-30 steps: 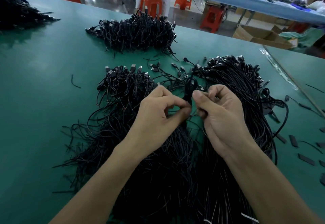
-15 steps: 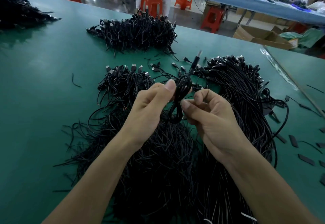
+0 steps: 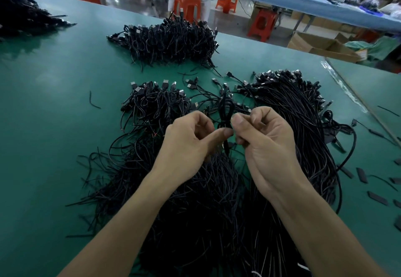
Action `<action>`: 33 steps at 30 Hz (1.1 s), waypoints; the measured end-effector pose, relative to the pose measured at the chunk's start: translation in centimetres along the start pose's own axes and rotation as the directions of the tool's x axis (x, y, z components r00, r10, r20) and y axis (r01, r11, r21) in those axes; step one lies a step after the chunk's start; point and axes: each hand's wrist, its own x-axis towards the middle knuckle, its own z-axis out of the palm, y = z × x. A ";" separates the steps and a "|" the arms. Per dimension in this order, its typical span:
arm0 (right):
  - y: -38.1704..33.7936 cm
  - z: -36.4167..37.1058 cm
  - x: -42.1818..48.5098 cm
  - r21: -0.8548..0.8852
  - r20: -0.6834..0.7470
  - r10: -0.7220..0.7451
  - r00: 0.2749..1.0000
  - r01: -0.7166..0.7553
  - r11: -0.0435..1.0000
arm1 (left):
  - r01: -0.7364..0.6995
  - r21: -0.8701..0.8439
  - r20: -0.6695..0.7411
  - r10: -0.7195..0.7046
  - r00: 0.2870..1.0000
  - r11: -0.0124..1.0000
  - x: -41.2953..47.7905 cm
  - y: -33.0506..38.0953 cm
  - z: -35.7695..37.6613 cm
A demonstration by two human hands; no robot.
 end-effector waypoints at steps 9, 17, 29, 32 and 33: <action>0.8 -0.4 -0.1 -0.022 0.005 0.173 0.985 -0.173 0.985 | 0.015 -0.385 0.031 -0.004 1.000 0.923 0.3 0.9 -0.3; 0.8 -0.6 -0.2 -0.002 0.002 0.264 0.965 -0.264 0.965 | -0.113 -0.328 0.078 0.146 0.986 0.938 0.1 0.9 -0.5; 2.7 -4.2 1.3 -0.529 -0.045 0.319 0.947 -0.293 0.796 | -0.101 0.171 -0.016 0.105 0.994 0.980 1.2 -1.1 -1.5; 2.7 -7.0 2.5 -0.995 0.012 -0.052 0.999 0.017 0.095 | -0.031 0.229 -0.182 0.074 0.981 0.973 3.5 -1.7 -3.1; 2.5 -7.6 2.9 -0.990 0.050 -0.114 0.992 0.034 -0.136 | -0.012 0.258 -0.232 0.074 0.970 0.966 4.4 -1.8 -3.5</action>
